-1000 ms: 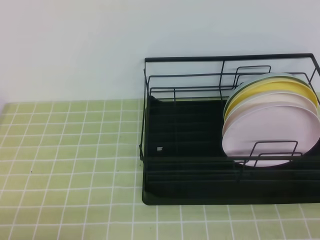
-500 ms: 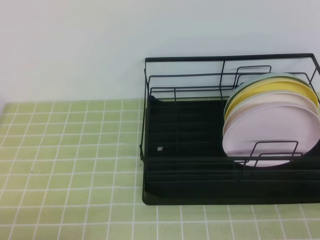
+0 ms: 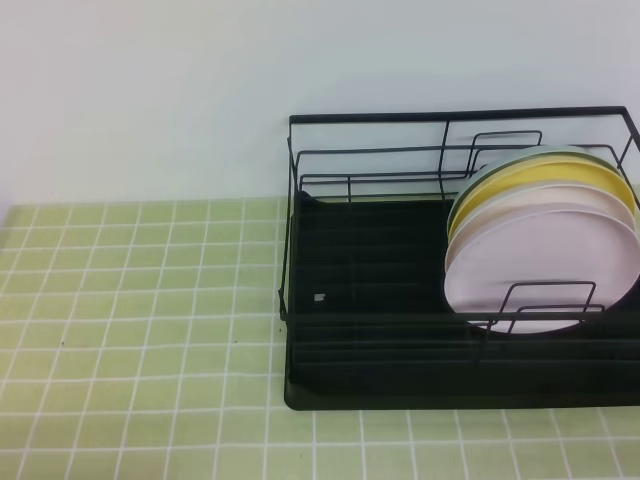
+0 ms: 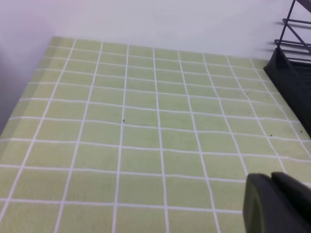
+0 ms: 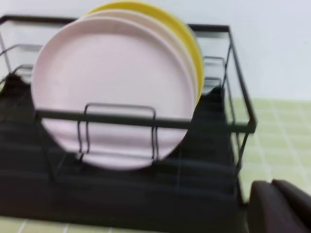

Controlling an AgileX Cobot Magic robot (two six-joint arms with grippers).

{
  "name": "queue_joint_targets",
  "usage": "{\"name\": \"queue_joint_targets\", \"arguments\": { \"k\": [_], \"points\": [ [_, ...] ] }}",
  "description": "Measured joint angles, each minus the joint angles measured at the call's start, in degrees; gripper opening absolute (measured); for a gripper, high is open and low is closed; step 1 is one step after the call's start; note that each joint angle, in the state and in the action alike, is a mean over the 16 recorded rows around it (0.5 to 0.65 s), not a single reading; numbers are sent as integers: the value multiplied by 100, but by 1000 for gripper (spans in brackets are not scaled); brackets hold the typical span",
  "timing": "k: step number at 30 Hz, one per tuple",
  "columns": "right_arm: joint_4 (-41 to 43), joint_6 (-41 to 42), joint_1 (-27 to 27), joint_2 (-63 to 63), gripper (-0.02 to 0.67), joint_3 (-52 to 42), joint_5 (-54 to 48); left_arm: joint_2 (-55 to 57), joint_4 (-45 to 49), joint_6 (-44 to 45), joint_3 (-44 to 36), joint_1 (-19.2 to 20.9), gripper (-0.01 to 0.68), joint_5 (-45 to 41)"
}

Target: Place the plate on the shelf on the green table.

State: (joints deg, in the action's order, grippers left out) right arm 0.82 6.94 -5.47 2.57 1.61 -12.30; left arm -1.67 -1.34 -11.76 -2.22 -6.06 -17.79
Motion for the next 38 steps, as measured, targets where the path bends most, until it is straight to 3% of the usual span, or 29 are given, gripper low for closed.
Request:
{"name": "queue_joint_targets", "arguments": {
  "k": [5,11,38],
  "points": [
    [682,-609,-3,-180,0,-262,4,3,-3,0,0,0,0,6],
    [1046,-652,-9,-360,0,-315,-399,10,2,0,0,0,0,15],
    [1107,-1229,-14,-426,0,-310,-591,17,15,0,0,0,0,21]
  ]
}}
